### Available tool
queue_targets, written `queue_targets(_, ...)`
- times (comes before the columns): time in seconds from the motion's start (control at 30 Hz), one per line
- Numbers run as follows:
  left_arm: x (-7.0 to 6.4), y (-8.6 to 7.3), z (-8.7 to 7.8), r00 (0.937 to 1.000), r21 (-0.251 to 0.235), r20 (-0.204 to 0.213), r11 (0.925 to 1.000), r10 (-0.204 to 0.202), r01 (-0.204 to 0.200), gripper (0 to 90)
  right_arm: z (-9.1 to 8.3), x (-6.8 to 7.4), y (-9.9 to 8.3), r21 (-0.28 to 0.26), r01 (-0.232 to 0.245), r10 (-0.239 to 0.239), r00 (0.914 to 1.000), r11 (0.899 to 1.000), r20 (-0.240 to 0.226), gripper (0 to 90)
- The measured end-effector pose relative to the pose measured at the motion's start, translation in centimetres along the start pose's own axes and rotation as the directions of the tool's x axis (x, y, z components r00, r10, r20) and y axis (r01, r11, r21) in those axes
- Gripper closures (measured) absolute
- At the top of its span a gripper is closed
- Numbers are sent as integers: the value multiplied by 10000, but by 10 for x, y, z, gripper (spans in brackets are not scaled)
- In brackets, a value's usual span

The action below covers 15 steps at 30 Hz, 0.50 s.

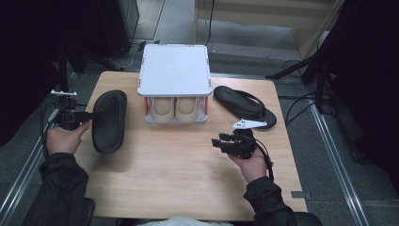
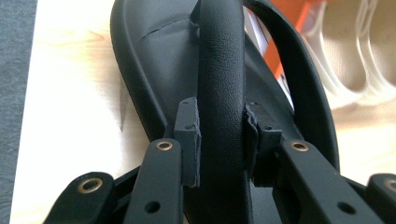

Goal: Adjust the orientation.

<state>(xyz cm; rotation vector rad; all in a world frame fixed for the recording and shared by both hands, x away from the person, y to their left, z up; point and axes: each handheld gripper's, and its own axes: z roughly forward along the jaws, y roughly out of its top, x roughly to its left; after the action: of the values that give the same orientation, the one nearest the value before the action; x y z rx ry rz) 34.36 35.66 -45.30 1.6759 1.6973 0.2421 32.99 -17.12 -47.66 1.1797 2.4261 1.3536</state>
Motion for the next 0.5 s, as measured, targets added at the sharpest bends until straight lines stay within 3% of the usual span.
queue_targets(0.5,-41,-40,-22,9950,184,585,9964,815,-827,706,-1,-4,8,-127,89,-90,9999,9999,-89,553)
